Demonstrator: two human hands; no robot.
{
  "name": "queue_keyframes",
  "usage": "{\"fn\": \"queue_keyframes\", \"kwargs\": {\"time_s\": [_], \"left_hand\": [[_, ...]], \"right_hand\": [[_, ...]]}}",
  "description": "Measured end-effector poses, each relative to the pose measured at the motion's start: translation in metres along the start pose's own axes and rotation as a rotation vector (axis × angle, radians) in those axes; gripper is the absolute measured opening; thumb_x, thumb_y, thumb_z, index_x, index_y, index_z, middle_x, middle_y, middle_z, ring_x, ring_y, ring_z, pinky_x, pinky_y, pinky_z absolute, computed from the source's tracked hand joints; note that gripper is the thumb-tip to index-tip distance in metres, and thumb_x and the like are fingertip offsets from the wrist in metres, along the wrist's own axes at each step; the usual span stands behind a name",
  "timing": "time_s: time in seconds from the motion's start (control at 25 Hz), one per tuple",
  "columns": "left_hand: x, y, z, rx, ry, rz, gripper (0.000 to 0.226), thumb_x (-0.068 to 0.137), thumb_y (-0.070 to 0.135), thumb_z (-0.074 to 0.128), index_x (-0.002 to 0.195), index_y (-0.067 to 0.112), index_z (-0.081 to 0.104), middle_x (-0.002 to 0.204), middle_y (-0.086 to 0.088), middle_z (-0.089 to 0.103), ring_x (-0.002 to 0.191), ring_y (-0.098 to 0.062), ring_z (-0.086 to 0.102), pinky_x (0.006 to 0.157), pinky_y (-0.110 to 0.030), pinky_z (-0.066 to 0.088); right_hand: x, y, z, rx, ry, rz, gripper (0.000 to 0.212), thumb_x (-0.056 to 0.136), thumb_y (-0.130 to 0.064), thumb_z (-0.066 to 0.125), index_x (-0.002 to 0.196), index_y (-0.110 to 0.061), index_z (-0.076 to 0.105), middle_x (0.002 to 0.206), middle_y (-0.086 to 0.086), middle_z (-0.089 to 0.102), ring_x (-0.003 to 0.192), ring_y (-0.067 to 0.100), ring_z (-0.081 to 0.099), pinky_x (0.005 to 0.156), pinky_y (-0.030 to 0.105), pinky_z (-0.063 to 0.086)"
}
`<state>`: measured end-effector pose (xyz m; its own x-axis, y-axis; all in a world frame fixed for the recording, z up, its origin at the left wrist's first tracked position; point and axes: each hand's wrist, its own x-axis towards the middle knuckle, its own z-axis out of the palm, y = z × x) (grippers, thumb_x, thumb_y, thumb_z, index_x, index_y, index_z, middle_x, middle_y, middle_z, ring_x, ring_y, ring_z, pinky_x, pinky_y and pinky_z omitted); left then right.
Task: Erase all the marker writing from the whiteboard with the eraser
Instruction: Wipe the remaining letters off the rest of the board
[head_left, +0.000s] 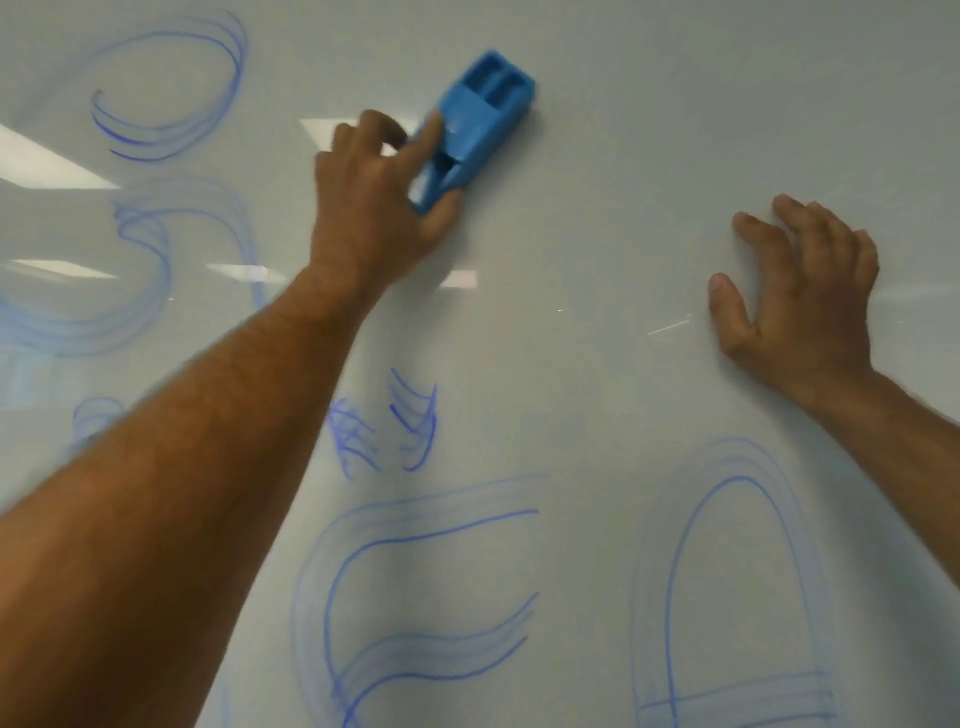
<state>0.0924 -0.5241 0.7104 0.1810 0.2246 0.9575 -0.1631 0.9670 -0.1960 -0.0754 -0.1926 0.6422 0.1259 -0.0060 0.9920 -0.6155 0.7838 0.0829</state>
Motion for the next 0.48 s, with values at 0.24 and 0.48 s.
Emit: {"fn": "queue_keyframes", "kwargs": {"time_s": [0.24,0.48], "left_hand": [[-0.023,-0.014,-0.011,0.029,-0.006,-0.12,0.059,0.088,0.045,0.062,0.142,0.019,0.058,0.117,-0.017,0.059,0.1,-0.037,0.055,0.087,-0.044,0.044],[-0.053,-0.021,-0.024,-0.005,-0.104,0.384,0.054,0.089,0.042,0.068,0.136,0.016,0.063,0.112,-0.015,0.064,0.084,-0.033,0.057,0.073,-0.043,0.043]], "right_hand": [[0.008,-0.065,0.016,0.069,-0.065,0.036,0.069,0.085,-0.047,0.04,0.146,-0.014,0.047,0.16,0.019,0.034,0.149,0.042,0.023,0.117,0.071,0.006],[0.011,-0.103,0.03,0.083,-0.057,-0.043,0.065,0.085,-0.042,0.042,0.143,-0.014,0.049,0.158,0.019,0.035,0.149,0.043,0.024,0.117,0.073,0.005]]}}
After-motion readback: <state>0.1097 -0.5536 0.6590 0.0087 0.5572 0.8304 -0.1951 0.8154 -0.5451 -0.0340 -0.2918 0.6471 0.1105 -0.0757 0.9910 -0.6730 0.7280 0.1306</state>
